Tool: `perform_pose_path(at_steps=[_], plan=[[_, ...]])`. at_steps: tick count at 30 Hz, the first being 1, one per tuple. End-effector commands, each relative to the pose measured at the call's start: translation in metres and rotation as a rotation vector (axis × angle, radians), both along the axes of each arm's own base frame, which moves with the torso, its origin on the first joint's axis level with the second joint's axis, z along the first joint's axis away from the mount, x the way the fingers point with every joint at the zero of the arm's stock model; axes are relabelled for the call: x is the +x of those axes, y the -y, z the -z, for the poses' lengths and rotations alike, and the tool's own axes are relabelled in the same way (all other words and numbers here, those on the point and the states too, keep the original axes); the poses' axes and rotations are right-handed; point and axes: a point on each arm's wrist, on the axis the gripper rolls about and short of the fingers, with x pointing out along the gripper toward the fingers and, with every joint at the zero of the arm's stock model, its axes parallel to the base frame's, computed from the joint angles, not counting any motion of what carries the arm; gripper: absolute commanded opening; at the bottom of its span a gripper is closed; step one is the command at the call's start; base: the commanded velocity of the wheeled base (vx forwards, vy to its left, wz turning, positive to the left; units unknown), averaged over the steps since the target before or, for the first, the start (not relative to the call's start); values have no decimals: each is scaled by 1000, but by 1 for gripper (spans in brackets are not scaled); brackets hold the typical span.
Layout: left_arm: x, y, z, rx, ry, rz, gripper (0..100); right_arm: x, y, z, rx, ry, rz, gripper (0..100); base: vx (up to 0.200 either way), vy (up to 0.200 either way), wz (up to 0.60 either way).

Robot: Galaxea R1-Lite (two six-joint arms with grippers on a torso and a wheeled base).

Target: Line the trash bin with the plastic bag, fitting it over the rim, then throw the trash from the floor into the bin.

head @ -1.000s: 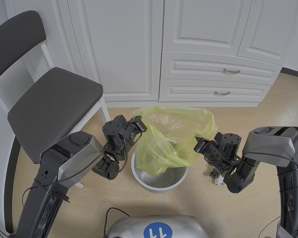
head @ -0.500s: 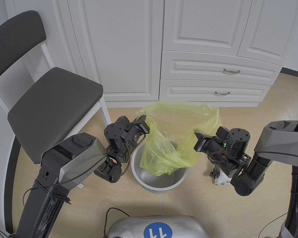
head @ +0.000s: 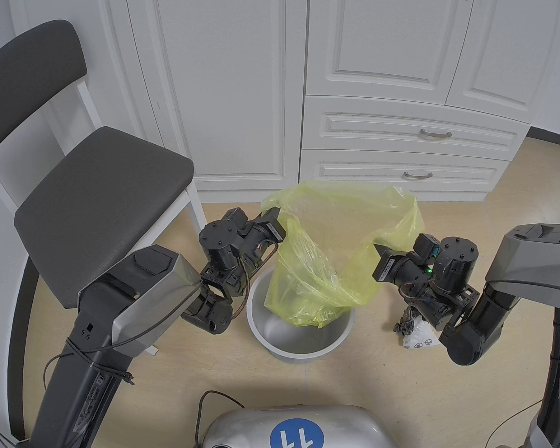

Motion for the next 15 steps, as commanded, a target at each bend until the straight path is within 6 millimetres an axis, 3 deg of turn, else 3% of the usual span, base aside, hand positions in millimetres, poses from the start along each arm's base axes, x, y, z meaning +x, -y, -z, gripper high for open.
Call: perform_pose_path(at_steps=[1, 6, 11, 15], plan=[[12, -2, 9, 5, -24, 5, 0, 15, 3, 31, -24, -44, 25, 0, 0, 0, 0], [18, -19, 19, 41, -70, 67, 0, 18, -2, 51, -40, -83, 14, 0, 0, 0, 0], [18, -46, 42, 88, -139, 152, 0, 17, -6, 63, -44, -113, 4, 0, 0, 0, 0], [15, -56, 50, 107, -172, 180, 0, 12, -11, 67, -50, -130, -15, 0, 0, 0, 0]])
